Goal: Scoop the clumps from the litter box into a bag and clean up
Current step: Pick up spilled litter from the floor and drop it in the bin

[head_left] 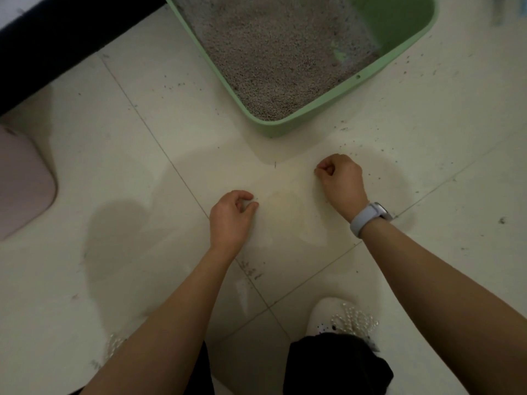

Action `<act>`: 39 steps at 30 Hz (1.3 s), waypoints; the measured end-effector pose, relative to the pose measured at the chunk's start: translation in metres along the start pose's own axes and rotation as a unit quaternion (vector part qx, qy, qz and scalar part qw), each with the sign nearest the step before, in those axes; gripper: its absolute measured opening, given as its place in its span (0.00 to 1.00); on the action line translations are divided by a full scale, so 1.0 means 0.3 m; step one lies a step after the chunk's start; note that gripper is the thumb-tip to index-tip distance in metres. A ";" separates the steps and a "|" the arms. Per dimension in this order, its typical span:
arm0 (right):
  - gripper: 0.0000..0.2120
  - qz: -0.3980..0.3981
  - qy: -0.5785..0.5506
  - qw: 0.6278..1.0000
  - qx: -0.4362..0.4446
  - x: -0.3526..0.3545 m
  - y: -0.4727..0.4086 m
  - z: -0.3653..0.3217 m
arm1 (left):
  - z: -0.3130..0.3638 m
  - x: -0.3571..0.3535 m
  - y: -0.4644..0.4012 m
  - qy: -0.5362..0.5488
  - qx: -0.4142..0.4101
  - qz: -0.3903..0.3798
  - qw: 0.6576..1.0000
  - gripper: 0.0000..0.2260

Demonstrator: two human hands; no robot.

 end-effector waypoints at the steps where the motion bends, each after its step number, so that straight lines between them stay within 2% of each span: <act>1: 0.06 0.002 0.006 1.000 0.003 -0.002 0.002 -0.003 | 0.000 -0.001 0.000 -0.002 -0.002 0.000 1.000 0.06; 7: 0.08 -0.002 0.058 0.998 0.022 -0.025 0.015 -0.023 | -0.002 -0.008 0.002 0.001 0.004 0.009 1.000 0.07; 9: 0.08 -0.015 -0.017 1.000 -0.019 -0.008 0.011 -0.006 | -0.006 -0.010 0.000 -0.006 0.010 0.016 1.000 0.08; 11: 0.07 -0.065 -0.194 0.976 -0.080 -0.003 0.022 0.018 | -0.008 -0.013 -0.004 -0.022 0.022 0.023 0.999 0.08; 12: 0.08 -0.107 -0.315 0.937 -0.107 -0.010 0.038 0.019 | -0.008 -0.014 -0.006 -0.035 0.028 0.025 0.999 0.08; 14: 0.08 -0.212 -0.535 0.807 -0.135 -0.030 0.085 -0.010 | -0.001 -0.017 -0.006 -0.059 0.032 0.024 0.997 0.08; 16: 0.05 -0.287 -0.652 0.692 -0.117 -0.024 0.132 -0.060 | 0.008 -0.019 -0.002 -0.072 0.027 0.018 0.997 0.08; 18: 0.07 -0.312 -0.705 0.630 -0.095 -0.007 0.156 -0.084 | 0.015 -0.019 0.001 -0.090 0.018 0.014 0.996 0.08; 19: 0.08 -0.314 -0.718 0.615 -0.091 0.000 0.165 -0.087 | 0.019 -0.019 0.001 -0.101 0.012 0.013 0.995 0.08; 21: 0.08 -0.310 -0.726 0.607 -0.094 0.003 0.171 -0.082 | 0.023 -0.025 0.001 -0.114 0.005 0.008 0.993 0.09; 23: 0.09 -0.297 -0.719 0.618 -0.113 -0.009 0.172 -0.064 | 0.020 -0.024 -0.003 -0.096 0.013 0.005 0.995 0.09; 25: 0.13 -0.268 -0.677 0.669 -0.149 -0.028 0.170 -0.016 | 0.009 -0.018 -0.009 -0.028 0.032 0.004 0.999 0.09; 27: 0.12 -0.222 -0.576 0.768 -0.173 -0.031 0.173 0.052 | 0.000 -0.015 -0.011 0.082 0.060 -0.004 0.995 0.08; 29: 0.11 -0.158 -0.427 0.872 -0.177 -0.015 0.176 0.126 | -0.006 -0.022 -0.002 0.190 0.106 -0.026 0.976 0.10; 31: 0.10 -0.109 -0.284 0.938 -0.167 0.004 0.185 0.169 | -0.003 -0.041 0.009 0.307 0.147 -0.059 0.938 0.12; 33: 0.07 -0.075 -0.194 0.966 -0.152 0.012 0.196 0.182 | 0.013 -0.069 0.019 0.450 0.186 -0.099 0.868 0.11; 35: 0.03 -0.057 -0.141 0.980 -0.130 0.013 0.202 0.173 | 0.030 -0.082 0.027 0.534 0.213 -0.129 0.808 0.09; 39: 0.08 -0.053 -0.064 0.993 -0.090 -0.008 0.203 0.136 | 0.046 -0.083 0.035 0.561 0.239 -0.167 0.775 0.11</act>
Point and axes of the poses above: each hand's wrist, its own y-axis away from the middle knuckle, its own x-axis out of the back of the hand, z = x × y, the point moved 9 cm from there along -y, towards the middle knuckle, and after that the axes turned 6 degrees about y, right-handed, at the moved point
